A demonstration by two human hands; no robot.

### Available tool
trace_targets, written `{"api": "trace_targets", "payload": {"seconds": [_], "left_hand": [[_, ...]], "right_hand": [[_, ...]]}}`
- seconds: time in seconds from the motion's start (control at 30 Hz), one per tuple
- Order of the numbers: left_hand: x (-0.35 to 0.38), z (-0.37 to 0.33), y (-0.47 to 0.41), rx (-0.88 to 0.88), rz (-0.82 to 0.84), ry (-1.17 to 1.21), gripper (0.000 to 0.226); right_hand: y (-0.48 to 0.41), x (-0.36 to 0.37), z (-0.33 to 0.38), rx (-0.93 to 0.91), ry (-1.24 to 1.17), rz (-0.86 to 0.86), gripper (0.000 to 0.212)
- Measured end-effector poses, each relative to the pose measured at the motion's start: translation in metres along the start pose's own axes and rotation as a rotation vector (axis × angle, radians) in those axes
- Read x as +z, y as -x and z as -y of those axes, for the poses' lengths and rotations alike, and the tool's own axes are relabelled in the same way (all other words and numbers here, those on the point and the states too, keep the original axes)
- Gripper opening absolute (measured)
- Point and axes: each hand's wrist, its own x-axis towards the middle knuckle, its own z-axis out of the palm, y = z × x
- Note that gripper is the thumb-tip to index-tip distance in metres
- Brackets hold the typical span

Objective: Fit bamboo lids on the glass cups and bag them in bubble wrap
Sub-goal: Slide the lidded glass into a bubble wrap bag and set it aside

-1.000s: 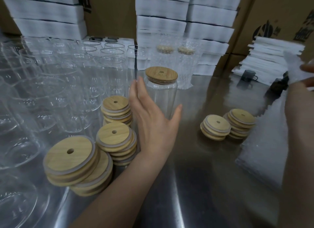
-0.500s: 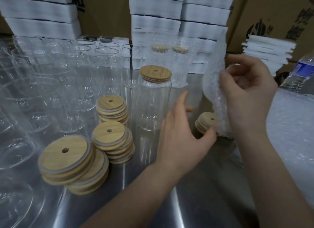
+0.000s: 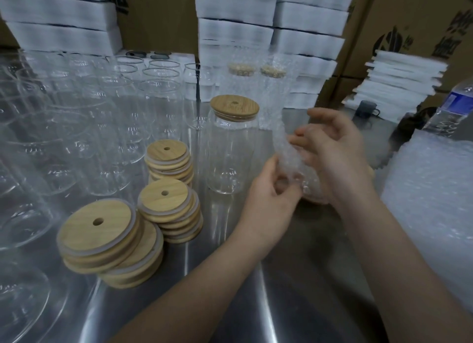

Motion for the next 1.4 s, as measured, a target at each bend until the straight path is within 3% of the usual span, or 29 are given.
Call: {"api": "trace_targets", "payload": {"seconds": [0.13, 0.27, 0.37, 0.43, 0.5, 0.57, 0.7, 0.9, 1.0, 1.13, 1.27, 1.4], "left_hand": [[-0.006, -0.002, -0.004, -0.074, -0.066, 0.08, 0.037], [-0.01, 0.0, -0.005, -0.087, -0.135, 0.099, 0.031], [-0.014, -0.001, -0.006, -0.078, -0.159, 0.127, 0.02], [-0.015, 0.0, -0.007, -0.088, -0.173, 0.122, 0.026], [-0.014, 0.0, -0.008, -0.092, -0.183, 0.12, 0.032], [-0.013, 0.0, -0.009, -0.067, -0.194, 0.107, 0.025], [-0.012, 0.0, -0.009, -0.03, -0.255, 0.068, 0.027], [-0.013, -0.001, -0.008, -0.082, -0.249, 0.089, 0.017], [-0.012, 0.0, -0.008, -0.099, -0.243, 0.103, 0.009], [-0.014, 0.006, -0.01, -0.058, -0.287, -0.019, 0.018], [-0.019, 0.007, -0.008, 0.023, -0.325, -0.276, 0.031], [-0.021, 0.0, -0.003, 0.028, -0.367, -0.617, 0.025]], "right_hand": [[0.0, -0.001, -0.003, -0.048, 0.239, 0.178, 0.028], [0.005, -0.005, -0.001, -0.14, 0.359, 0.406, 0.013], [0.005, -0.012, 0.004, -0.122, 0.436, 0.594, 0.035], [0.004, -0.016, 0.006, -0.105, 0.485, 0.668, 0.047], [0.003, -0.019, 0.006, -0.111, 0.498, 0.709, 0.052], [0.003, -0.019, 0.006, -0.149, 0.52, 0.706, 0.053], [0.002, -0.017, 0.002, -0.203, 0.592, 0.58, 0.061], [0.003, -0.019, 0.001, -0.161, 0.671, 0.751, 0.072], [0.003, -0.017, 0.0, -0.195, 0.682, 0.752, 0.074], [0.002, -0.017, -0.002, -0.245, 0.725, 0.655, 0.063], [-0.001, -0.016, -0.007, -0.254, 0.678, 0.422, 0.045], [-0.001, -0.014, -0.003, -0.311, 0.607, 0.131, 0.04]]}}
